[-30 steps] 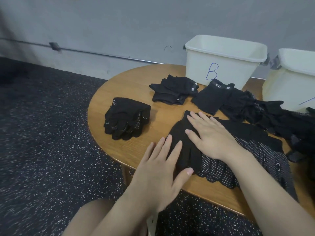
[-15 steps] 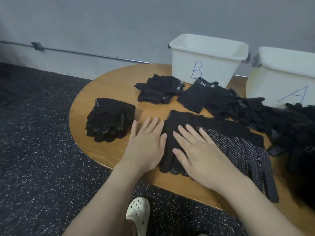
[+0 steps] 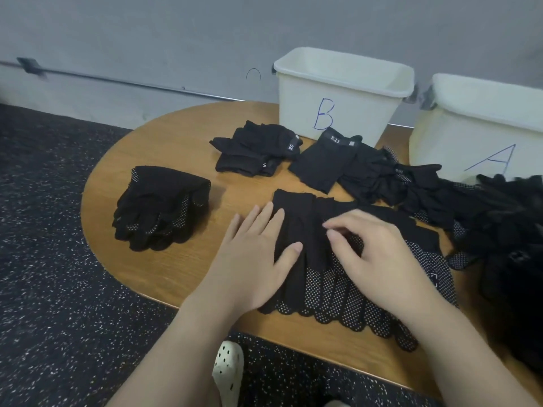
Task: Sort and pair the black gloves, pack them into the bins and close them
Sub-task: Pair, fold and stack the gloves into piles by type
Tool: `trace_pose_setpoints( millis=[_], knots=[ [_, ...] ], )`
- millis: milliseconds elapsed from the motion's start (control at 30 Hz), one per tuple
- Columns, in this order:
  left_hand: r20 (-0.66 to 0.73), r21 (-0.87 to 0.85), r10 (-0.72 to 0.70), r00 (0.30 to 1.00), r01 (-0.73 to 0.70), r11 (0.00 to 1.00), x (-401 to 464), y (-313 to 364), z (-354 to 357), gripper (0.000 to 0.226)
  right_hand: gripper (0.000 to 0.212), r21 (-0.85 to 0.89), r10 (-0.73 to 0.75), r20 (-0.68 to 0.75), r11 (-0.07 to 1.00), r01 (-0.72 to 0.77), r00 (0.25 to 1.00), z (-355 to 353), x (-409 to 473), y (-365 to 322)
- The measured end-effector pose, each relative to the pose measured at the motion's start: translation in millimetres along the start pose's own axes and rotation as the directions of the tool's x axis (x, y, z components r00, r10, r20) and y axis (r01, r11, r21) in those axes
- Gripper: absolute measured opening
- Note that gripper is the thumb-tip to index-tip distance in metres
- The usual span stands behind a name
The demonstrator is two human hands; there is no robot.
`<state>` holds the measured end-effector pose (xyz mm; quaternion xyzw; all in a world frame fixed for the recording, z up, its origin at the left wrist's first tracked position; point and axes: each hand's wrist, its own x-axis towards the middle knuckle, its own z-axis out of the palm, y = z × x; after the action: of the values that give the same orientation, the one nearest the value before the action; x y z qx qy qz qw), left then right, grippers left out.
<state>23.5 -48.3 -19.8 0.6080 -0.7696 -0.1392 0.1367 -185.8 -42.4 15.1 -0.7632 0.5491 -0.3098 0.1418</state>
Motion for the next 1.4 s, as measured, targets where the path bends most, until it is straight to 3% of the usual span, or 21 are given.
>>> trace_pose_setpoints(
  millis=[133,300,467,767,967,1100,1400],
  knots=[
    [0.01,0.027,0.001,1.0,-0.001,1.0,-2,2,-1,0.089,0.017,-0.059,0.096,-0.006,0.994,-0.096,0.995,13,33,8],
    [-0.016,0.052,0.007,1.0,-0.007,0.999,-4,2,1,0.092,0.046,-0.241,0.201,0.094,0.955,-0.174,0.975,30,58,4],
    [-0.04,0.047,0.018,0.999,-0.017,0.999,-4,0,3,0.091,0.046,-0.308,0.307,0.047,0.91,-0.278,0.951,44,75,-9],
    [-0.081,-0.005,0.04,0.996,-0.04,0.999,-9,-5,3,0.082,0.021,-0.273,0.351,-0.027,0.898,-0.345,0.936,48,86,-20],
    [-0.088,-0.012,0.046,0.995,-0.047,0.999,-10,-6,3,0.079,0.033,-0.111,0.387,-0.041,0.915,-0.389,0.921,48,89,-17],
    [-0.087,-0.016,0.046,0.995,-0.047,0.999,-9,-6,3,0.079,0.028,0.026,0.387,-0.028,0.922,-0.386,0.922,51,91,-13],
    [-0.092,-0.013,0.044,0.995,-0.046,0.999,-9,-7,4,0.078,0.009,0.049,0.305,-0.01,0.951,-0.304,0.952,47,88,-16]
  ],
)
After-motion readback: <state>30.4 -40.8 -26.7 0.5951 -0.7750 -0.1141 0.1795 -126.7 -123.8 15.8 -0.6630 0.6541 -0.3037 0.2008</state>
